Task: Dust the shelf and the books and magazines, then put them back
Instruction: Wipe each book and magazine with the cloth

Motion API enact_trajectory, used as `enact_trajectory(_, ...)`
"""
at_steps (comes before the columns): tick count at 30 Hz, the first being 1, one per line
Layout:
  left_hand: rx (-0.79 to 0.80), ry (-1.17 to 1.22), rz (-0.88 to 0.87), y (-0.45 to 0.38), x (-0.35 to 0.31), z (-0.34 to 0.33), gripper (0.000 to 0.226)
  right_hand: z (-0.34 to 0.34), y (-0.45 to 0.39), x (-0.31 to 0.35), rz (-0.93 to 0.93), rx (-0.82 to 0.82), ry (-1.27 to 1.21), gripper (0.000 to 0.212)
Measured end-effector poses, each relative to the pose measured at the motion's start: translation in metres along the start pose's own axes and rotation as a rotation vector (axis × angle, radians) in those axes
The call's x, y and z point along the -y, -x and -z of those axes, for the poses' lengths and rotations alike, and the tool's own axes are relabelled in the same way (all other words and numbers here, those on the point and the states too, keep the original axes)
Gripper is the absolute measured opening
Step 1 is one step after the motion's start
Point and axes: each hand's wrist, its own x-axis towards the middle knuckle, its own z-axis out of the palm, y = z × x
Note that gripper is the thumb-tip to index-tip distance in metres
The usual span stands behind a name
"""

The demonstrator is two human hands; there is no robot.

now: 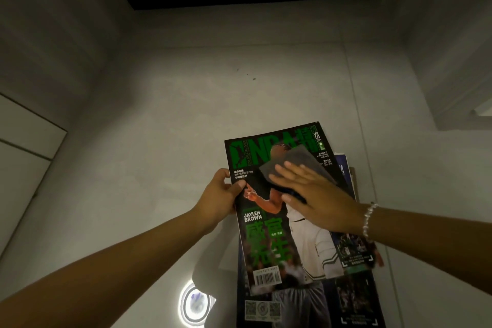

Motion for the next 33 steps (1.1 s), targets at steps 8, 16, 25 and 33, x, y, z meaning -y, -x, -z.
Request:
enact_trajectory(8, -0.033, -0.100, -0.046, 0.000, -0.002, -0.003, 0.009, 0.013, -0.037, -0.029, -0.299, -0.209, 0.199, 0.076)
enact_trajectory(16, -0.020, -0.064, -0.054, 0.002, 0.001, -0.002, 0.012, 0.000, -0.029, -0.006, 0.064, -0.069, 0.153, 0.056)
enact_trajectory(25, -0.037, -0.113, -0.069, -0.001, 0.003, -0.003, 0.012, 0.024, -0.067, -0.017, -0.381, -0.131, 0.120, 0.050)
enact_trajectory(33, 0.046, 0.027, -0.027, 0.003, 0.004, 0.003, 0.008, 0.007, -0.069, 0.025, -0.008, 0.033, 0.028, 0.046)
